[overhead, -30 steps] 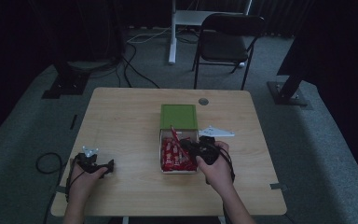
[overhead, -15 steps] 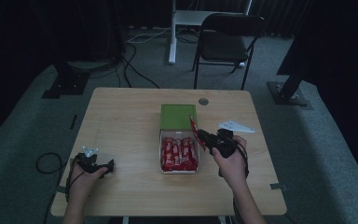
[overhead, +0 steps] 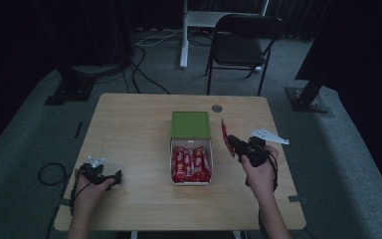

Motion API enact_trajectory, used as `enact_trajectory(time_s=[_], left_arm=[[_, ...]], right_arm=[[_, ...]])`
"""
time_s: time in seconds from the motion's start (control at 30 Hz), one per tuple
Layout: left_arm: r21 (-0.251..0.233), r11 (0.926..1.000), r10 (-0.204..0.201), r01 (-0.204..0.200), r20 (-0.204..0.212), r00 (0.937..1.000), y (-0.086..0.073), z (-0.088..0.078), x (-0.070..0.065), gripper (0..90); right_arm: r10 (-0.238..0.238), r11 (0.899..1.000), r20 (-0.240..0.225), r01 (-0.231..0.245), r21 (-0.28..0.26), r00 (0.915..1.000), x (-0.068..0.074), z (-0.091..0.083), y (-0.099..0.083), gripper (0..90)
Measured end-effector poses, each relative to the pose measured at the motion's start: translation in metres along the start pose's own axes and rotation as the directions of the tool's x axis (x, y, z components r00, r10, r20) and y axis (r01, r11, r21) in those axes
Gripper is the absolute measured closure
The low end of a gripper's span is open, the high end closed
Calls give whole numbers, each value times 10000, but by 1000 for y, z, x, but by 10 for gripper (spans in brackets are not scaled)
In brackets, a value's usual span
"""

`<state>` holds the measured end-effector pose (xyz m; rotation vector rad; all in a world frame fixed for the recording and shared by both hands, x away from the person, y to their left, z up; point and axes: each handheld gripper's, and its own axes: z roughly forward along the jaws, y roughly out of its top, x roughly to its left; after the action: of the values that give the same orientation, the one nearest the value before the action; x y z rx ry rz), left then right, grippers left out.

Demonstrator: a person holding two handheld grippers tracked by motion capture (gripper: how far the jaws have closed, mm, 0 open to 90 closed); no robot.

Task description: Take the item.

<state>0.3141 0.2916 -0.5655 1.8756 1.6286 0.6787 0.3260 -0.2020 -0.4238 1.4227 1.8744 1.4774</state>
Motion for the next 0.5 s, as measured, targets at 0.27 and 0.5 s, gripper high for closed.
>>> enact_trajectory(time_s=[0.27, 0.5], left_arm=[[1, 10000, 0, 0, 2, 10000, 0, 0, 0, 17], [2, 10000, -3, 3, 2, 10000, 0, 0, 0, 17]], right_arm=[[142, 9998, 711, -134, -118, 9974, -26, -9, -5, 879], [370, 9992, 1350, -350, -175, 9902, -51, -16, -13, 879]])
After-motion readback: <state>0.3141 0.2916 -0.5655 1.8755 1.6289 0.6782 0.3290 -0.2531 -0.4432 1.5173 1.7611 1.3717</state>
